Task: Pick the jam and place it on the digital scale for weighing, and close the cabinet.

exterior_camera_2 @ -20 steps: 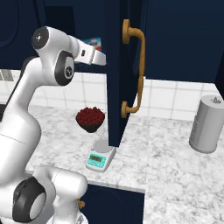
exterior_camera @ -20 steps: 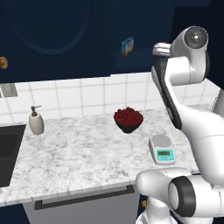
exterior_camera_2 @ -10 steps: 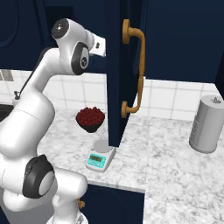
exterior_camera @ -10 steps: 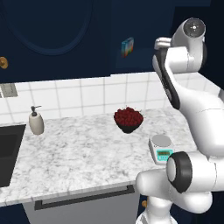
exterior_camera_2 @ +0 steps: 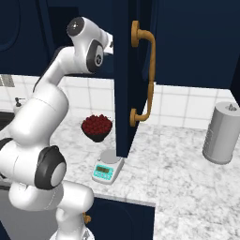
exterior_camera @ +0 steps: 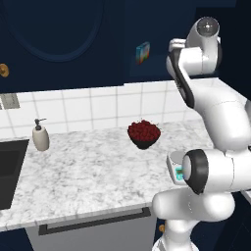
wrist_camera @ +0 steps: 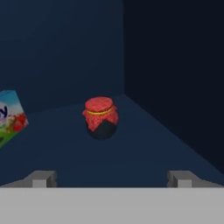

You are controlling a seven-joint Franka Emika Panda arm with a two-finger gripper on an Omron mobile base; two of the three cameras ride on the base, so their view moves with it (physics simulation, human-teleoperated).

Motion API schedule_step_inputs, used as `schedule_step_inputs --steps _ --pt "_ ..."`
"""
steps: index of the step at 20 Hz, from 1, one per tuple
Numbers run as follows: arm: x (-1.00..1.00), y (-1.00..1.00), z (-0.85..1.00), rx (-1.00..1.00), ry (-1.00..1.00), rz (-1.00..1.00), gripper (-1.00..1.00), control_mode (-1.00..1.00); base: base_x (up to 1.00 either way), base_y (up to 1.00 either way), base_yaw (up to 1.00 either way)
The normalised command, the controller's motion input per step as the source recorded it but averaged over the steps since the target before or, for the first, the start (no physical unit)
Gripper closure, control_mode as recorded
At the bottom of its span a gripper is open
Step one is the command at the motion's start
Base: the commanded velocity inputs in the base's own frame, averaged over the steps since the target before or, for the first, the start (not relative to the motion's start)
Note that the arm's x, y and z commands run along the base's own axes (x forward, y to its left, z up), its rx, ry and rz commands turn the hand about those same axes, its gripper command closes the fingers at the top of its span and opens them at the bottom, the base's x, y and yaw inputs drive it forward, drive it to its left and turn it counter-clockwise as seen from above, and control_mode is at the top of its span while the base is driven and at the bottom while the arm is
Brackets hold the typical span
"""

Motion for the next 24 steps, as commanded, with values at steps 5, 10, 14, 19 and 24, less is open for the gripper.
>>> schedule_step_inputs --steps 5,10,14,19,24 --pt "0.48 -0.07 -0.19 0.0 0.01 0.0 -1.0 -1.0 0.0 0.0 0.0" --pt "0.44 -0.04 -0.09 0.0 0.02 0.0 -1.0 -1.0 0.0 0.0 0.0" --pt "0.33 -0.15 0.0 0.0 0.04 0.0 -1.0 -1.0 0.0 0.0 0.0" --pt "0.31 -0.17 -0.02 0.0 0.05 0.0 -1.0 -1.0 0.0 0.0 0.0" --pt "0.32 -0.06 -0.07 0.0 0.06 0.0 -1.0 -1.0 0.0 0.0 0.0"
